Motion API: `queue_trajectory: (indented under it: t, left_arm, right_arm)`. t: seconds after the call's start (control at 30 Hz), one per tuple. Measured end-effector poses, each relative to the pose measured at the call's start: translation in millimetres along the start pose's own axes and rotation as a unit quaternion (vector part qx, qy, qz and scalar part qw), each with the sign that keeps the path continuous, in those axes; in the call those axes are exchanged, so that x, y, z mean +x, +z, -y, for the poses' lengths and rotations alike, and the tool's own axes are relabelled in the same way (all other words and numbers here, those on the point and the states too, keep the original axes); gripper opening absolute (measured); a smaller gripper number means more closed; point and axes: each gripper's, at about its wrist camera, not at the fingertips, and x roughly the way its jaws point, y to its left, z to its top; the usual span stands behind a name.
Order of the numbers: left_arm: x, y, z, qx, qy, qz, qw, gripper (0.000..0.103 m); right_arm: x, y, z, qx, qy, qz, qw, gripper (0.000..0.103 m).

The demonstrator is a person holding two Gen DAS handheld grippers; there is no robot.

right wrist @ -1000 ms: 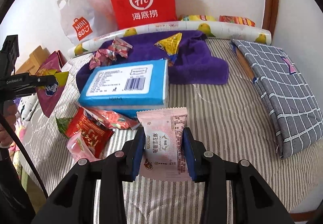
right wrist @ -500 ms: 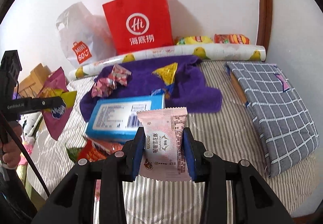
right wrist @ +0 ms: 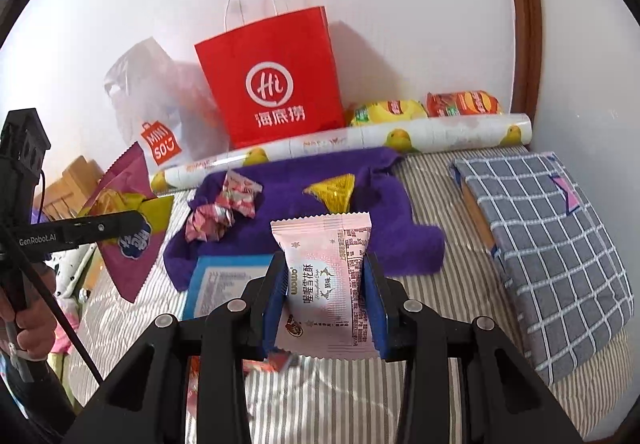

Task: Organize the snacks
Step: 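Carry the chip bag and pink cookie packet up over the purple towel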

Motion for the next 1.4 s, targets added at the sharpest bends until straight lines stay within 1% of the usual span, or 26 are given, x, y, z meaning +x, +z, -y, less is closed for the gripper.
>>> queue_trajectory:
  t: [0.17, 0.37, 0.63, 0.8, 0.93, 1.0, 1.17, 1.3, 1.4]
  left_arm:
    - [6, 14, 3, 0.005, -0.004, 0.002, 1.0000, 0.055]
    - [14, 33, -3, 0.002, -0.003, 0.004, 1.0000, 0.055]
    - [21, 63, -17, -0.016, -0.009, 0.024, 0.9995, 0.055]
    - [26, 75, -28, -0.030, -0.012, 0.032, 0.9989, 0.055]
    - [36, 78, -37, -0.030, -0.002, 0.033, 0.9990, 0.055]
    - [42, 79, -39, -0.029, 0.006, 0.021, 0.9993, 0.055]
    - [53, 80, -56, -0.048, 0.007, 0.006, 0.9988, 0.055]
    - [60, 81, -68, -0.064, 0.020, -0.001, 0.9977, 0.055]
    - [68, 81, -73, -0.073, 0.021, -0.009, 0.9971, 0.055]
  right_arm:
    - [12, 16, 0, -0.003, 0.000, 0.007, 1.000, 0.037]
    - [33, 34, 3, -0.005, -0.006, 0.010, 1.000, 0.037]
    - [62, 60, 6, 0.011, 0.000, 0.012, 1.000, 0.037]
    - [78, 75, 2, 0.014, 0.008, 0.014, 1.000, 0.037]
    - [91, 87, -7, 0.010, 0.009, 0.017, 1.000, 0.037]
    - [98, 91, -15, 0.004, 0.016, 0.021, 1.000, 0.037]
    - [120, 90, -30, -0.010, 0.030, 0.015, 0.999, 0.037]
    - [143, 80, -27, -0.008, 0.031, -0.004, 0.999, 0.037]
    - [157, 72, -25, -0.013, 0.028, -0.019, 0.999, 0.037]
